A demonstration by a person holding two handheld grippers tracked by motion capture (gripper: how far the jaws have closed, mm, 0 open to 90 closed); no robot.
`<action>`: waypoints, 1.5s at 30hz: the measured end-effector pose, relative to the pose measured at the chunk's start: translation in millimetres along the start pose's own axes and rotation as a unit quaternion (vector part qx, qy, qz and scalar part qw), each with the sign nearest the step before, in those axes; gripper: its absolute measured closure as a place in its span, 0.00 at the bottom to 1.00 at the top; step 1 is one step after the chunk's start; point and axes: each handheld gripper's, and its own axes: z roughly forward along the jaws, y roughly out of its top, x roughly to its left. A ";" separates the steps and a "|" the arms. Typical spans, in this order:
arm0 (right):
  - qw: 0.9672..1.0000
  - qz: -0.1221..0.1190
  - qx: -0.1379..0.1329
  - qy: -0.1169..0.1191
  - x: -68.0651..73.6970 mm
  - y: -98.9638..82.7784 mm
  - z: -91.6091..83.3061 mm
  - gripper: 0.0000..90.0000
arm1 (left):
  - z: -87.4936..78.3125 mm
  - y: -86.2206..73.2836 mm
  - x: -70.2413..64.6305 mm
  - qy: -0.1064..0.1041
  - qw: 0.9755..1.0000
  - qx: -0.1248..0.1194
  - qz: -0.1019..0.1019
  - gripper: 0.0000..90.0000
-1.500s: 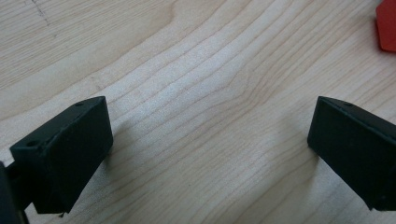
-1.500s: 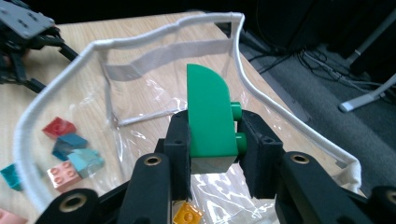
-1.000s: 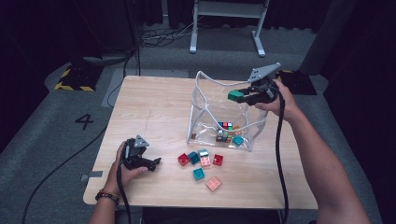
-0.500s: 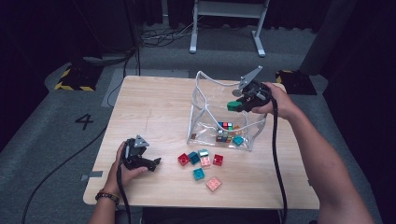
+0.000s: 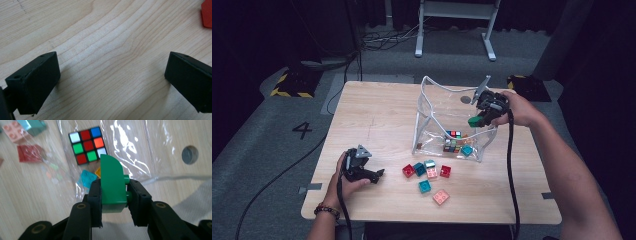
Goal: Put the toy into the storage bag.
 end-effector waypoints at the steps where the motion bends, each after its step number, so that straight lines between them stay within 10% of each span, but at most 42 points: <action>1: 1.000 0.020 0.025 -0.002 3.0 -1.0 -2.0 0.74 | 0.0 0.0 0.0 0.000 1.000 0.000 0.000 0.00; 20: 0.997 0.012 0.069 -0.020 4.6 -5.5 -7.8 0.68 | 0.0 0.0 0.0 0.000 1.000 0.000 0.000 0.00; 27: 0.999 0.010 0.028 -0.020 5.9 -8.7 -12.4 0.60 | 0.0 0.0 0.0 0.000 1.000 0.000 0.000 0.00; 32: 0.998 0.002 -0.051 -0.024 10.9 -13.6 -24.9 0.52 | 0.0 0.0 0.0 0.000 1.000 0.000 0.000 0.00; 38: 0.989 0.010 -0.138 -0.049 23.1 -23.7 -46.9 0.46 | 0.0 0.0 0.0 0.000 1.000 0.000 0.000 0.00; 45: 0.966 0.043 -0.247 -0.058 47.5 -42.7 -69.2 0.40 | 0.0 0.0 0.0 0.000 1.000 0.000 0.000 0.00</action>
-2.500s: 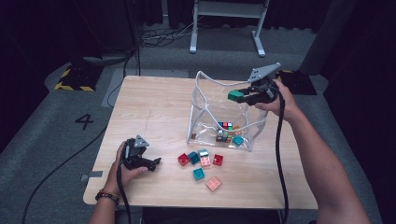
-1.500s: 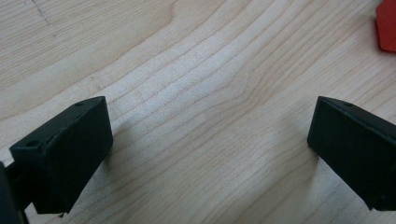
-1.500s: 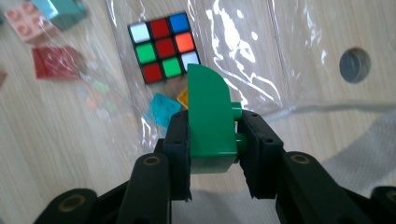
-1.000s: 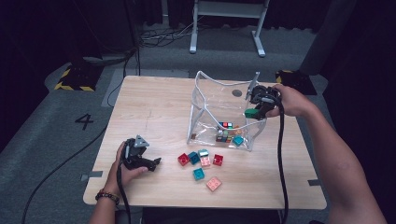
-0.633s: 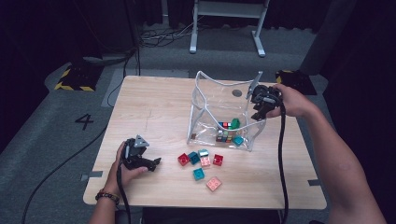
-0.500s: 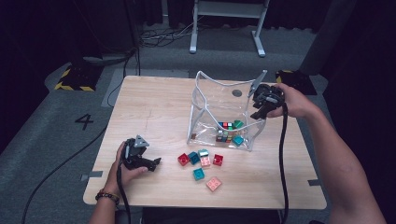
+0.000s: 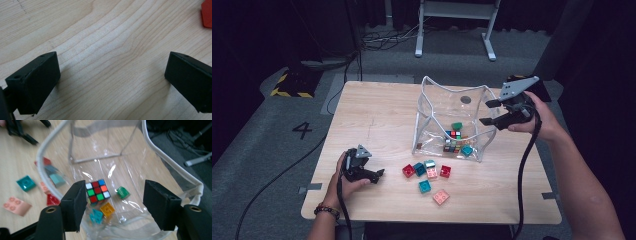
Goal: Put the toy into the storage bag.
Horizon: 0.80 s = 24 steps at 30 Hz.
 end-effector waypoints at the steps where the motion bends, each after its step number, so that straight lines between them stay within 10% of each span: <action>1: 1.000 -0.001 -0.014 0.002 3.3 -2.4 -3.0 0.40 | 0.0 0.0 0.0 0.000 1.000 0.000 0.000 0.00; 13: 0.994 -0.003 -0.102 0.024 51.9 -34.4 -10.4 0.41 | 0.1 0.0 -0.1 0.000 1.000 -0.001 0.000 0.00; 24: 0.993 -0.015 -0.098 0.066 90.9 -57.5 24.4 0.44 | 0.1 -0.1 -0.1 0.000 1.000 -0.001 0.000 0.00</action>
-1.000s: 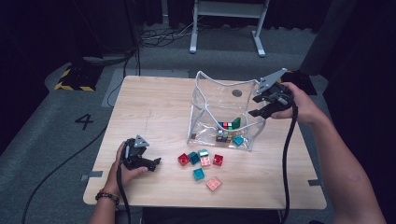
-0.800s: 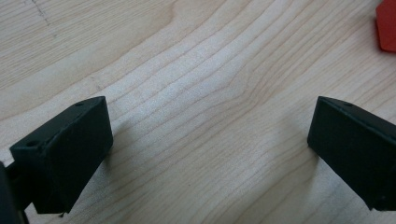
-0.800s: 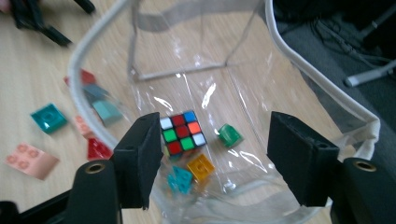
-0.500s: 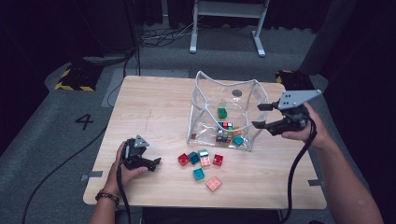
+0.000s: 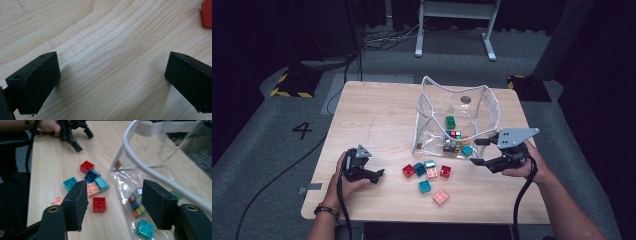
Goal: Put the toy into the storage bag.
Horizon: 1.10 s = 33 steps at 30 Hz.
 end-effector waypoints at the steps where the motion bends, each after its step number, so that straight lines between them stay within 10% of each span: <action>1: 1.000 -0.001 -0.003 0.006 2.7 -3.2 3.9 0.46 | 0.0 0.0 0.0 0.000 1.000 0.000 0.000 0.00; 21: 0.999 0.009 0.047 0.010 20.0 -44.0 82.5 0.44 | 0.0 0.0 0.1 0.000 1.000 0.000 0.000 0.00; 33: 0.996 0.061 0.056 0.044 15.8 -66.8 123.1 0.40 | 0.0 0.0 0.1 0.000 1.000 0.000 0.000 0.00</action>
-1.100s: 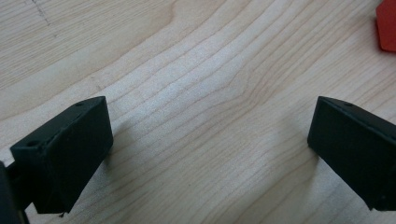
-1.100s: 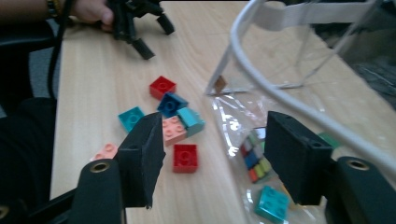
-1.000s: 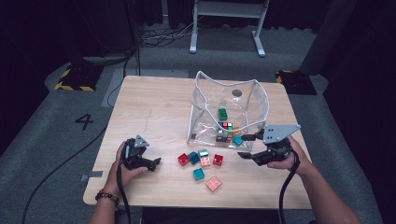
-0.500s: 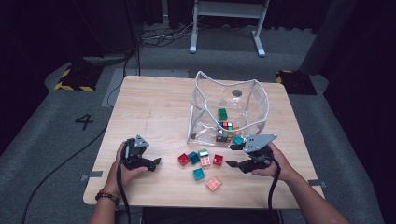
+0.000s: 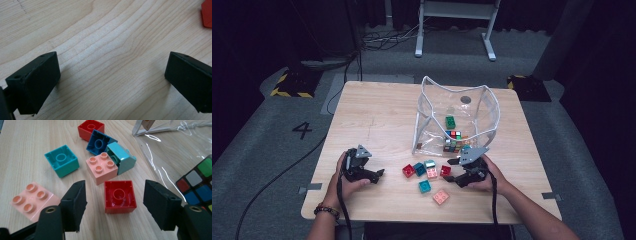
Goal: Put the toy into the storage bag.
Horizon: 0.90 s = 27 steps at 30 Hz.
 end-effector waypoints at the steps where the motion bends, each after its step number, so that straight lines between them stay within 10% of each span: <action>1: 1.000 -0.005 -0.007 0.002 -1.6 -0.4 3.1 0.40 | 0.0 0.0 0.0 0.000 1.000 0.000 0.000 0.00; 11: 0.999 0.021 0.005 -0.031 -5.3 -8.4 19.8 0.42 | 0.0 0.0 0.0 0.000 1.000 0.000 0.000 0.00; 27: 1.000 0.008 0.003 -0.014 -5.0 -12.0 17.4 0.66 | -0.2 -0.2 -0.2 -0.001 1.000 0.001 0.001 0.00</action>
